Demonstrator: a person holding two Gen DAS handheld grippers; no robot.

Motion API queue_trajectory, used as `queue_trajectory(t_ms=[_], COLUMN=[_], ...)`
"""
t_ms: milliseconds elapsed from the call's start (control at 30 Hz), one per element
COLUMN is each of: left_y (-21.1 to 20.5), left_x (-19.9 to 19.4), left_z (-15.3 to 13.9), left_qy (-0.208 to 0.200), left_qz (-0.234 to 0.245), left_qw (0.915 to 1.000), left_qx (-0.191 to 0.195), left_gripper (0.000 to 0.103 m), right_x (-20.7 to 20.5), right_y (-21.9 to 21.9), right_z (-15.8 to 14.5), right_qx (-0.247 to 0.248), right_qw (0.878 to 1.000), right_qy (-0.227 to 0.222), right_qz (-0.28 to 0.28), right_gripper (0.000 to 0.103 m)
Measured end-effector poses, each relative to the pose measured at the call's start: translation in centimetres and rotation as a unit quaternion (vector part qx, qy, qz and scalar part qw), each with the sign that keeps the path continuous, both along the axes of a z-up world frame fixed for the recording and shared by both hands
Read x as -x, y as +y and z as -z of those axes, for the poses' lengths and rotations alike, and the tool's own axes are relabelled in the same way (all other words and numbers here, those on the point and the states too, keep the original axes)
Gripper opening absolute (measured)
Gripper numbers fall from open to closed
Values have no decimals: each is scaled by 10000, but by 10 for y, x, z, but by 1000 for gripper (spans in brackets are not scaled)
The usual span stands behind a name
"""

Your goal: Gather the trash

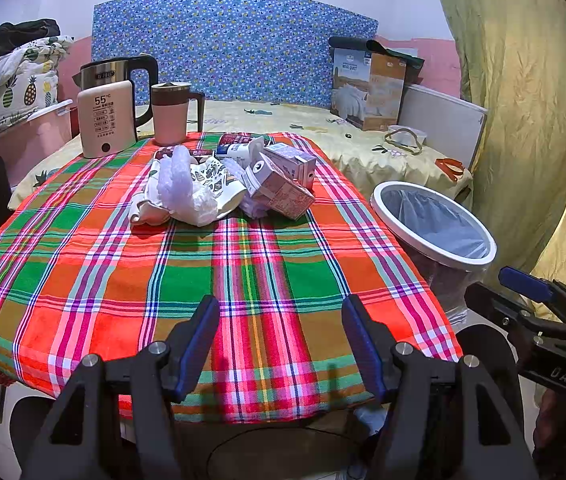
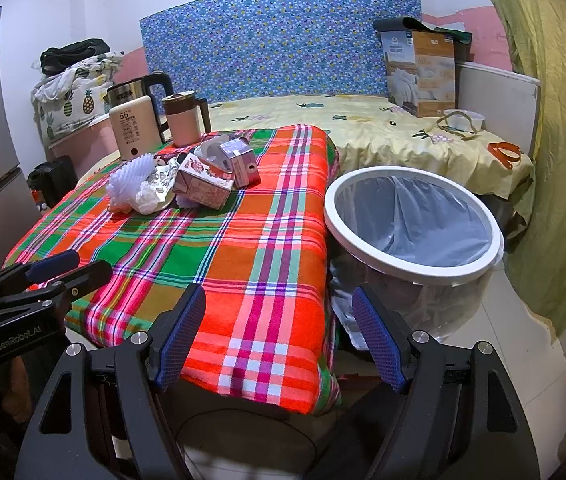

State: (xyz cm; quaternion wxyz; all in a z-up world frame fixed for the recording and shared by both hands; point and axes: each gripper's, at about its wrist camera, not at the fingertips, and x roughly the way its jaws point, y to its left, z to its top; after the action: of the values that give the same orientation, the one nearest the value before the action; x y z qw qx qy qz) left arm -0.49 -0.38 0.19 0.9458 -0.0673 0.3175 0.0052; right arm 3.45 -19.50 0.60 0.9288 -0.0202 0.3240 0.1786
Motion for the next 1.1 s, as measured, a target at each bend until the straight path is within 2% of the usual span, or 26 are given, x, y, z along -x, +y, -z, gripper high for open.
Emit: queue_trajectory(t_ms=[867, 1100], left_y=[-3, 14], left_x=[-5, -16], left_z=[2, 9], left_qy=[72, 192], left_qz=[-7, -102], left_qw=[10000, 9995], left_qx=[45, 208], left_gripper=[65, 65], right_x=[-4, -14], right_y=[4, 12], right_z=[3, 3], right_qx=[22, 101], right_qw=[9999, 9997], right_qy=[61, 90], right_qz=[-86, -207], right_gripper=[77, 77])
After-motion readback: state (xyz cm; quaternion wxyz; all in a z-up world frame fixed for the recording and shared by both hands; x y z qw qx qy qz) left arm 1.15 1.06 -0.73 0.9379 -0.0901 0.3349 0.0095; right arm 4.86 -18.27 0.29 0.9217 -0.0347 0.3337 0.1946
